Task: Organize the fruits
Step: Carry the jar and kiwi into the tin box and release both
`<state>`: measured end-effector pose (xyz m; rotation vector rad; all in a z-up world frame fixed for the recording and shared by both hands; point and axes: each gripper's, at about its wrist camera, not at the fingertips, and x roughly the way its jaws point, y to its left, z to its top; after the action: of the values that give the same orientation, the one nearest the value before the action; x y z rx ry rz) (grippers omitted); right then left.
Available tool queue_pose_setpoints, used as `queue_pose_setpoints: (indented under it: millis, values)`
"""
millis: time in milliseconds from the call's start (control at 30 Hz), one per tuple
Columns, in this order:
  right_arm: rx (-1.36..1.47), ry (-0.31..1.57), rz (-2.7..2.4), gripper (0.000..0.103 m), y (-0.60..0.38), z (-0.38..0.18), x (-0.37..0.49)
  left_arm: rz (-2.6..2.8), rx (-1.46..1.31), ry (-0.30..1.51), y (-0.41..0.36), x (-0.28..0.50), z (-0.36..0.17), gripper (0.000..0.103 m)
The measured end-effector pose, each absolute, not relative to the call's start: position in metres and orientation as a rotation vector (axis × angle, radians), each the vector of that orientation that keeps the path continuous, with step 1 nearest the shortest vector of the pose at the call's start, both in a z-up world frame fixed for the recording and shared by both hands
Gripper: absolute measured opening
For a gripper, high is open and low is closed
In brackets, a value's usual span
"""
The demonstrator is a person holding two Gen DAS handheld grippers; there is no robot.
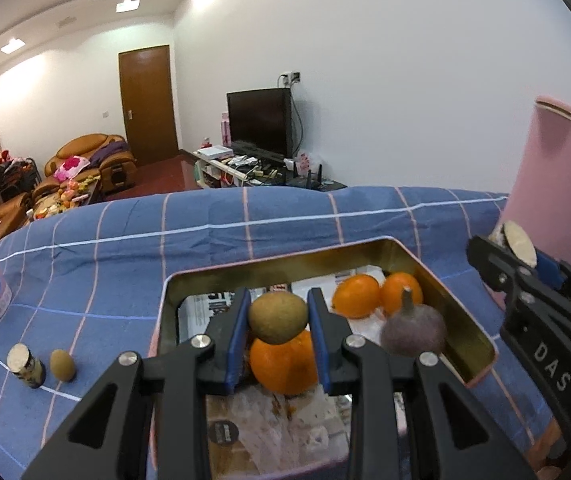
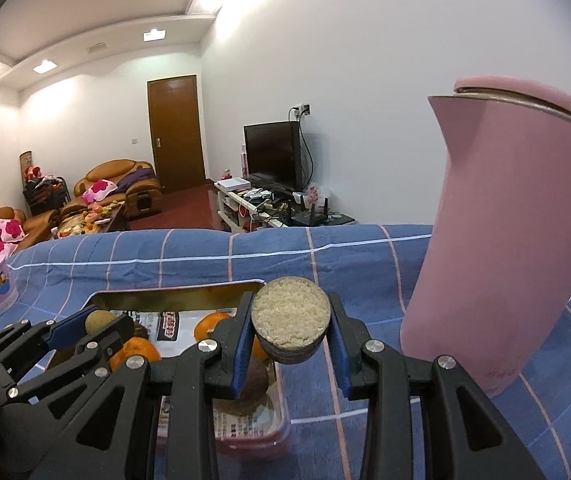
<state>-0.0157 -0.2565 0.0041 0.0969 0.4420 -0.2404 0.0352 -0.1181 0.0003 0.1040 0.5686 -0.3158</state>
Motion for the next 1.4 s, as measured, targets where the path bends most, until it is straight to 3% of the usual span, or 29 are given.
queue_pose_setpoints:
  millis: [867, 1200, 1300, 1367, 1400]
  values:
    - [0.270, 0.618, 0.085, 0.036, -0.242, -0.022, 0.049, -0.263, 0.118, 0.684, -0.114, 0.067, -0.012, 0.030]
    - [0.274, 0.577, 0.098, 0.037, -0.241, -0.019, 0.042, -0.253, 0.141, 0.686, -0.122, 0.066, -0.013, 0.030]
    - [0.258, 0.516, 0.052, 0.045, -0.244, -0.010, 0.031, -0.244, 0.144, 0.688, -0.124, 0.067, -0.012, 0.032]
    - [0.256, 0.476, 0.009, 0.063, -0.246, -0.006, 0.024, -0.238, 0.143, 0.682, -0.123, 0.066, -0.013, 0.034]
    - [0.260, 0.459, -0.006, 0.065, -0.248, -0.004, 0.021, -0.233, 0.145, 0.678, -0.123, 0.065, -0.012, 0.040]
